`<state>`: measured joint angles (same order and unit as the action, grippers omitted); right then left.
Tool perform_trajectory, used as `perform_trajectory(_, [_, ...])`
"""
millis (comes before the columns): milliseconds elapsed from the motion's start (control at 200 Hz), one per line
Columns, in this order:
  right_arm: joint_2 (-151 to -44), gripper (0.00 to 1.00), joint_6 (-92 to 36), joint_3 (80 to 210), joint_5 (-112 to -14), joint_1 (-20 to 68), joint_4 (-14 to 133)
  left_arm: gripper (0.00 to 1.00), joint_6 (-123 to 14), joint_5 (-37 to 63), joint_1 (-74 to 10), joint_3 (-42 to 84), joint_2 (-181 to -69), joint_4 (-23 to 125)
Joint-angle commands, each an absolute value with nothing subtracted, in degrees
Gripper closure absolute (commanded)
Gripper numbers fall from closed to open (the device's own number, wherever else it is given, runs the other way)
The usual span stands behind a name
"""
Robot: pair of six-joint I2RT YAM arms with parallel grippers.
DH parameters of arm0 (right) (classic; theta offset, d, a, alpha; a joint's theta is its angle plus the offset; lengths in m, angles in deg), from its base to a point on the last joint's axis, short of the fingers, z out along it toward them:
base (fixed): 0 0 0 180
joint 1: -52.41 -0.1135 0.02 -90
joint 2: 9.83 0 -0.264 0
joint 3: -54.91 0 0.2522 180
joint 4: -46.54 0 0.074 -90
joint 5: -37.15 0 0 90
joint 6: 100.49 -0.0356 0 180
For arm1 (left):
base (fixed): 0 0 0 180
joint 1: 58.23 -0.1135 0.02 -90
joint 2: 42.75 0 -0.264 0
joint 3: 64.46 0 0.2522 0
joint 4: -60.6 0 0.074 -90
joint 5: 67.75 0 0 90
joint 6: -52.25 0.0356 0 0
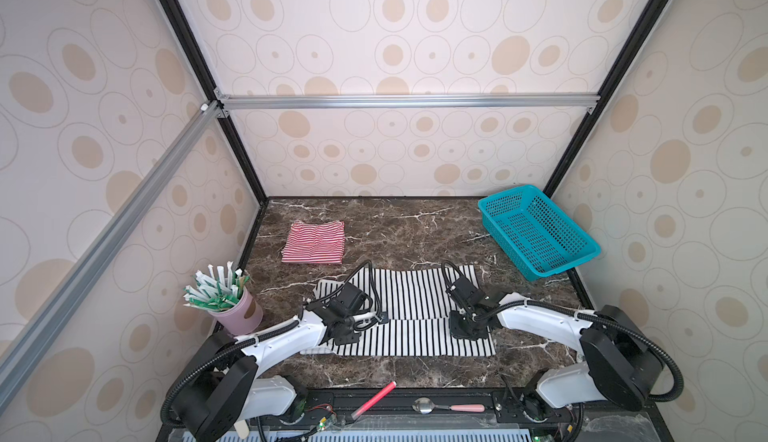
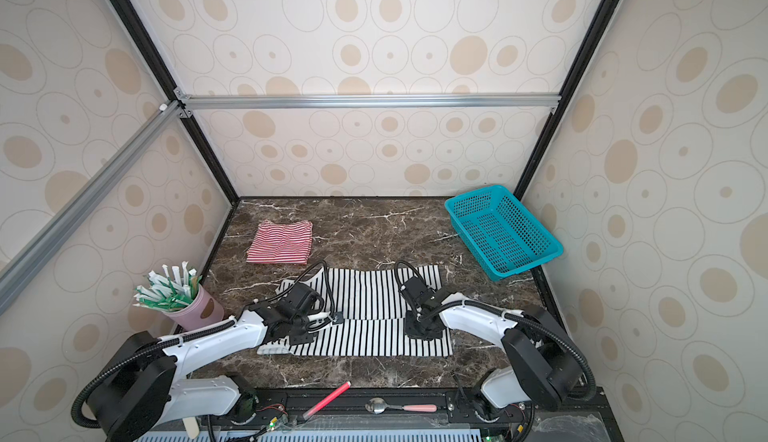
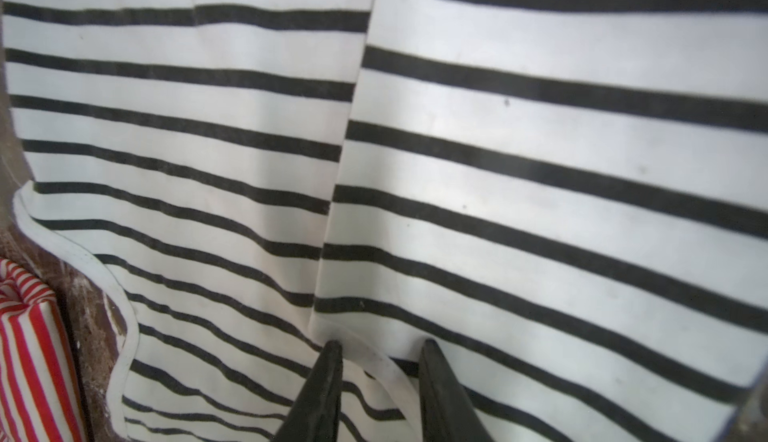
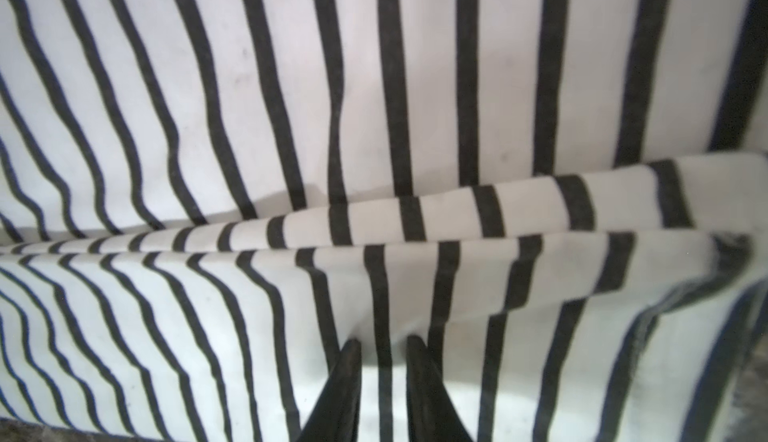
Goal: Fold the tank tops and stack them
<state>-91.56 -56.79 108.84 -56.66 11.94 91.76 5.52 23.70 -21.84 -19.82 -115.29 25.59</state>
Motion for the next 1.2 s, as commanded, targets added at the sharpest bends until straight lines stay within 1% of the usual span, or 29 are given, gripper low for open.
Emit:
perform_trajectory(0, [-91.42, 0.78, -59.88, 106.82, -58.86, 10.91, 95.58, 0.68, 7.08, 23.28, -22.66, -18.97, -115.11, 20.34])
perform_trajectory(90, [-88.25, 0.76, -59.10, 110.05, -55.94, 11.17, 97.02, 0.67, 5.80, 22.69, -22.65, -17.09, -114.19, 19.58])
perform_trajectory(200, [-87.42, 0.70, -56.83, 116.88, -53.23, 12.18, 101.09, 0.65, 4.17, 22.86, -22.63, -14.76, -112.80, 19.41])
perform_trajectory(250, [-87.60, 0.66, -55.45, 119.20, -52.64, 13.62, 102.23, 0.63, 3.44, 23.06, -22.63, -13.87, -112.03, 20.32])
perform_trajectory(305, [-87.86, 0.63, -54.07, 121.10, -52.81, 16.04, 102.83, 0.59, 2.34, 23.98, -22.63, -13.32, -111.55, 22.55])
perform_trajectory(390, [-88.66, 0.61, -51.50, 122.99, -53.70, 20.49, 102.17, 0.56, 1.02, 26.17, -22.76, -12.65, -112.42, 27.12])
perform_trajectory(430, [-89.41, 0.61, -50.27, 123.89, -53.69, 22.94, 101.69, 0.54, 0.02, 27.00, -23.17, -11.95, -113.47, 29.56])
perform_trajectory(545, [-93.02, 0.62, -48.10, 126.35, -55.50, 29.49, 98.81, 0.52, -3.40, 26.03, -25.64, -8.72, -118.10, 34.88])
perform_trajectory(650, [-97.05, 0.62, -47.94, 129.06, -59.91, 34.22, 96.69, 0.51, -6.74, 24.26, -28.18, -4.76, -122.69, 36.86])
perform_trajectory(760, [-102.03, 0.62, -46.07, 133.62, -57.88, 36.11, 97.28, 0.50, -9.88, 22.80, -30.80, -1.96, -126.17, 39.89])
perform_trajectory(805, [-104.34, 0.62, -45.35, 135.60, -56.98, 38.74, 97.70, 0.50, -10.61, 21.75, -31.68, -0.79, -127.79, 40.33])
perform_trajectory(975, [-112.56, 0.62, -44.40, 141.27, -57.04, 42.81, 97.34, 0.51, -13.07, 19.01, -34.38, 3.90, -133.12, 39.54])
perform_trajectory(1091, [-116.66, 0.62, -44.47, 144.31, -57.70, 43.89, 96.78, 0.51, -13.99, 17.55, -35.52, 4.88, -133.30, 39.11])
perform_trajectory(1196, [-120.59, 0.64, -44.09, 147.27, -58.40, 43.89, 97.46, 0.51, -14.53, 17.25, -36.29, 5.01, -132.85, 39.11])
